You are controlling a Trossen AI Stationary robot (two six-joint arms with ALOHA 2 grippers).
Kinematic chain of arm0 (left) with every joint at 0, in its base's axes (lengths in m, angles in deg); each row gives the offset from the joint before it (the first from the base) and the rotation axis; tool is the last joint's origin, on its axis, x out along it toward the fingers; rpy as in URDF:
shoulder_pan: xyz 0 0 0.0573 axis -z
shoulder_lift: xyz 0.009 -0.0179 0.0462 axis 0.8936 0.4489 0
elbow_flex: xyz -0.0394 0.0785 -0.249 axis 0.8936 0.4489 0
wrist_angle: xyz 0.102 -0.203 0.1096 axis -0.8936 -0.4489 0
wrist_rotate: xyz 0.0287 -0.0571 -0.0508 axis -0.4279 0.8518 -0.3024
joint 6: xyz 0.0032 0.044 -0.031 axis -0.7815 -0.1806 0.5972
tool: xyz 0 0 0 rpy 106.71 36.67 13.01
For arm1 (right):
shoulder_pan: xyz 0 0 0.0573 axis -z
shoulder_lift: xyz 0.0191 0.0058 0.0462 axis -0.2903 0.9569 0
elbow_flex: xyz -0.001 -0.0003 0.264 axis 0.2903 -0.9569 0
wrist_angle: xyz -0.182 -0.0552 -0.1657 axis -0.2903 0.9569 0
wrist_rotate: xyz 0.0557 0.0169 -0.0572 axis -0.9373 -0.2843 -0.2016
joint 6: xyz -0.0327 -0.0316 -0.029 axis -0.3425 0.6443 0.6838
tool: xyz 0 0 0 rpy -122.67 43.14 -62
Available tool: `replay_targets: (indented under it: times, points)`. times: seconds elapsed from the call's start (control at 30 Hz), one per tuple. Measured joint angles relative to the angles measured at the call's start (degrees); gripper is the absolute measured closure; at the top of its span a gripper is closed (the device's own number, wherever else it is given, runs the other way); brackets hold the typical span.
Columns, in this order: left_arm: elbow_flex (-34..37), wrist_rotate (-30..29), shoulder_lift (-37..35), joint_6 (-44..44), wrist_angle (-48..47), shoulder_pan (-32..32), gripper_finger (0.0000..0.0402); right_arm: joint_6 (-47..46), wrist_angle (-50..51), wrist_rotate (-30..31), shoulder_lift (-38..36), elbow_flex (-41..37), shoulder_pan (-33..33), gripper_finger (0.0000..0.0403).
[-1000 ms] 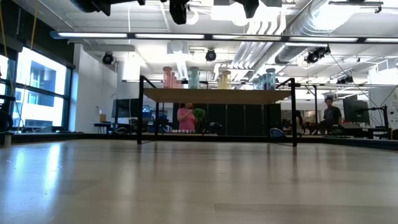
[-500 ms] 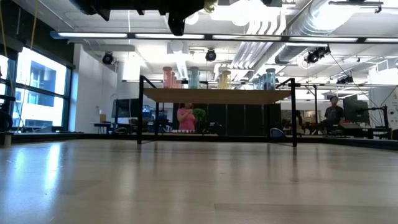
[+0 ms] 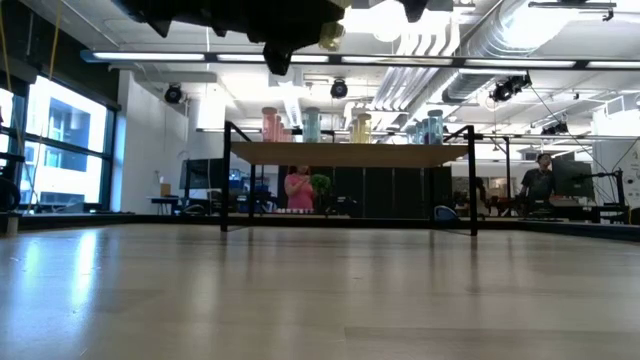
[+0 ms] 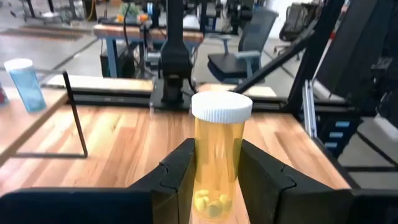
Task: Pick and place medicine bottles onto shelf by color
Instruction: Put the yellow medicine bottle on the shelf
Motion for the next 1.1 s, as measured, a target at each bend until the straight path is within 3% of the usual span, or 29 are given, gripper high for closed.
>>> replay_targets:
  times: [0.2, 0.4, 1.1]
  points:
    - [-0.04, -0.02, -0.02, 0.00, -2.46, 0.00, 0.0304, -1.81, 9.03, -3.48, 2.63, 7.27, 3.42, 0.0182]
    - [-0.05, -0.44, -0.07, 0.00, -2.79, -0.17, 0.0304, -0.41, 28.30, -4.66, 6.70, 17.15, 4.64, 0.0182]
    - [-0.09, -0.59, -0.09, -0.02, -2.95, -0.17, 0.0304, -0.40, 29.21, -7.25, 12.79, 17.64, 2.81, 0.0182]
